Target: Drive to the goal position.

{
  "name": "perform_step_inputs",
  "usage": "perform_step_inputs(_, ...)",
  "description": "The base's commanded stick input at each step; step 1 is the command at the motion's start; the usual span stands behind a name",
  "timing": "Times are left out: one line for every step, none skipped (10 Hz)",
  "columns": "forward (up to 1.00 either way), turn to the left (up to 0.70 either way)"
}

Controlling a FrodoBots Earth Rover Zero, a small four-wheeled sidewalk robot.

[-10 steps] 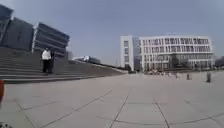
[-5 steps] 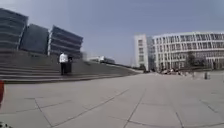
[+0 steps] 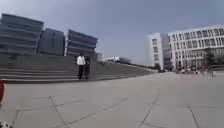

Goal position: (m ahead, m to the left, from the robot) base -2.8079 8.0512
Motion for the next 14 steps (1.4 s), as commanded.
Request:
perform_step_inputs(0.0, 0.7)
perform_step_inputs(0.0, 0.7)
perform_step_inputs(0.0, 0.7)
perform_step_inputs(0.0, 0.7)
perform_step_inputs(0.0, 0.7)
perform_step_inputs(0.0, 0.7)
perform_step_inputs(0.0, 0.7)
perform_step_inputs(0.0, 0.7)
perform_step_inputs(0.0, 0.7)
perform_step_inputs(0.0, 0.7)
perform_step_inputs(0.0, 0.7)
perform_step_inputs(0.0, 0.7)
perform_step_inputs(0.0, 0.7)
perform_step_inputs(0.0, 0.7)
